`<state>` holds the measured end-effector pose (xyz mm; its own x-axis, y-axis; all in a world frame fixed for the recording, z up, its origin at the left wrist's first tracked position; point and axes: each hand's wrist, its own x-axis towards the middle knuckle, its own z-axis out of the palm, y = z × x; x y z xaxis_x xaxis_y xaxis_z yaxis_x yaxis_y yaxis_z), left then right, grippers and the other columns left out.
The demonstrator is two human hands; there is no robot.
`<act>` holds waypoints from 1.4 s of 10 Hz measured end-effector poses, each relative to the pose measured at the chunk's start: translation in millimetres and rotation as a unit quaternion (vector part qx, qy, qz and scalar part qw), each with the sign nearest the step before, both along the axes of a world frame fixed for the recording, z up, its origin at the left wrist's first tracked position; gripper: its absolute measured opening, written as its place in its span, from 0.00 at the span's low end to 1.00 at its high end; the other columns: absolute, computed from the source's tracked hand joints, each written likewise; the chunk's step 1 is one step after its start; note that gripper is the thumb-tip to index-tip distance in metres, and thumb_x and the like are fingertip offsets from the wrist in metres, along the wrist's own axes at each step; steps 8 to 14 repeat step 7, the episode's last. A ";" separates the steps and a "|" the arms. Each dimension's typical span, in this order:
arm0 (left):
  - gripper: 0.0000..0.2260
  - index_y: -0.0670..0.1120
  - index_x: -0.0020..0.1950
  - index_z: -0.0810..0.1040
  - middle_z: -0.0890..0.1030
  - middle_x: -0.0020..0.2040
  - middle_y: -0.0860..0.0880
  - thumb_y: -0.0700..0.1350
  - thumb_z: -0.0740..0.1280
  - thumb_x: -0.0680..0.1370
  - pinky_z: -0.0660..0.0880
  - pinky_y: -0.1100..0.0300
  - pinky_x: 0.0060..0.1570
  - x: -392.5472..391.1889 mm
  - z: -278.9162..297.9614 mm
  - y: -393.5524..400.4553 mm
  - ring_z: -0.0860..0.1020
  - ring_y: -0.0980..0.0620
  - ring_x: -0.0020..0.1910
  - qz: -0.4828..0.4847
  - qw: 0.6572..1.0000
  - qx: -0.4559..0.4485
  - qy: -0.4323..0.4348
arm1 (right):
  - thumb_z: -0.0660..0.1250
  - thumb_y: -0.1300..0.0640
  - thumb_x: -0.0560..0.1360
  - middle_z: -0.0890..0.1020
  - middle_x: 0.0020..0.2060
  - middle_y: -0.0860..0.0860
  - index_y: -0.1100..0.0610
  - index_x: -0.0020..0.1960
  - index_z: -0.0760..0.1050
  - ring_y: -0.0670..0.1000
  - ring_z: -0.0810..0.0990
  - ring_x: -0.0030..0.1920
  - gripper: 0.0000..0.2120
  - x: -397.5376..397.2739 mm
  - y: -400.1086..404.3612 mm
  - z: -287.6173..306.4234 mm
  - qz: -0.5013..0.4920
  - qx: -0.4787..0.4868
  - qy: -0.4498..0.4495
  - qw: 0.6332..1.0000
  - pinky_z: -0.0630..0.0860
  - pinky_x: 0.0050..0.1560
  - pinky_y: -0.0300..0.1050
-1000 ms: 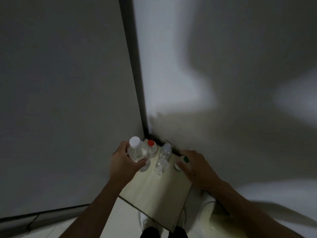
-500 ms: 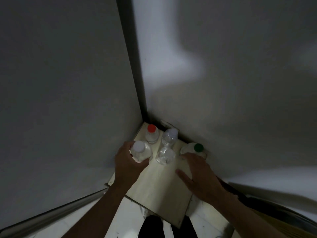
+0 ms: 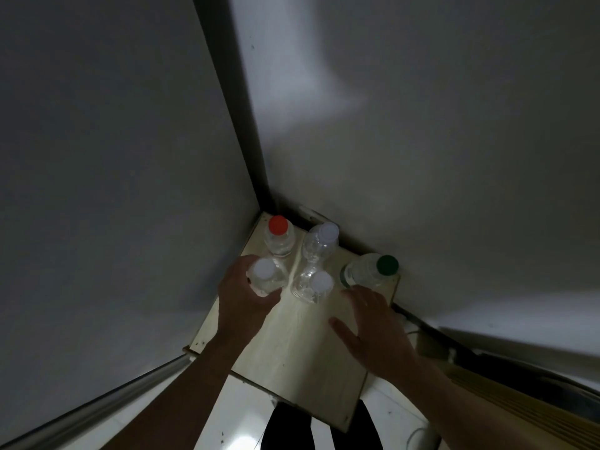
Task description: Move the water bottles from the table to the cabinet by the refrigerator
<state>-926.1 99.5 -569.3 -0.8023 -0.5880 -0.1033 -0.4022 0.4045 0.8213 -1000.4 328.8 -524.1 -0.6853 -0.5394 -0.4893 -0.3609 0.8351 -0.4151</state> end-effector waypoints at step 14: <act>0.33 0.39 0.65 0.73 0.78 0.60 0.44 0.37 0.82 0.64 0.76 0.44 0.58 -2.8 19.1 -10.0 0.77 0.46 0.57 -0.059 0.996 0.051 -0.041 | 0.57 0.36 0.78 0.67 0.73 0.50 0.52 0.75 0.61 0.51 0.64 0.72 0.31 -3.0 -0.1 16.4 -0.026 -0.025 -0.015 0.999 0.67 0.70 0.52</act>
